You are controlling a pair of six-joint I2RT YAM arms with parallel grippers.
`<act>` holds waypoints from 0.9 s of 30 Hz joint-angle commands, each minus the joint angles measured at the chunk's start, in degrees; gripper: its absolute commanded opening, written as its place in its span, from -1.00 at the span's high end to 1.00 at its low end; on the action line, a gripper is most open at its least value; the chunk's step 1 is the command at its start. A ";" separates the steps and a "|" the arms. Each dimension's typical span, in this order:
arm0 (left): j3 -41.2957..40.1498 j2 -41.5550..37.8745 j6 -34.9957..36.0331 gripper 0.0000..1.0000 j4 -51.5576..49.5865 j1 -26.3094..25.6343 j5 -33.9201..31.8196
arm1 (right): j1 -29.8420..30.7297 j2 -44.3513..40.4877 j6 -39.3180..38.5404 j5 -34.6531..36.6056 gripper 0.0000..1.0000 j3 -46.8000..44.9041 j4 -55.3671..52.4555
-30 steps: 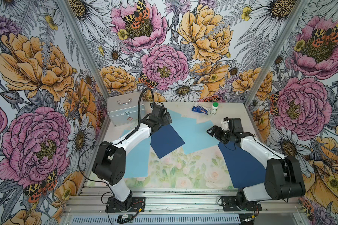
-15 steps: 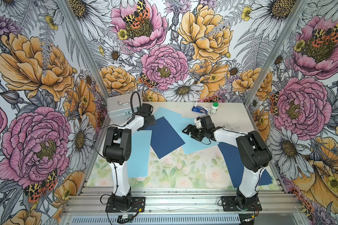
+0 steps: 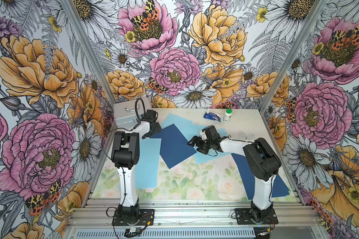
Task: Sort the scattered colored papers by color
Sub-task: Move the colored paper at the center of the board.
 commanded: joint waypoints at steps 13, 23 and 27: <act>-1.46 2.88 -2.15 -0.97 5.39 -0.22 13.24 | 2.15 3.28 2.87 0.73 -0.79 -0.52 -4.71; -4.90 2.57 -4.12 -0.97 7.86 -6.32 20.13 | 2.49 4.10 2.17 -0.06 -0.80 -1.12 -4.66; -6.83 2.70 -5.42 -0.97 9.58 -8.84 22.13 | 2.94 4.40 1.86 -0.84 -0.80 -1.39 -4.60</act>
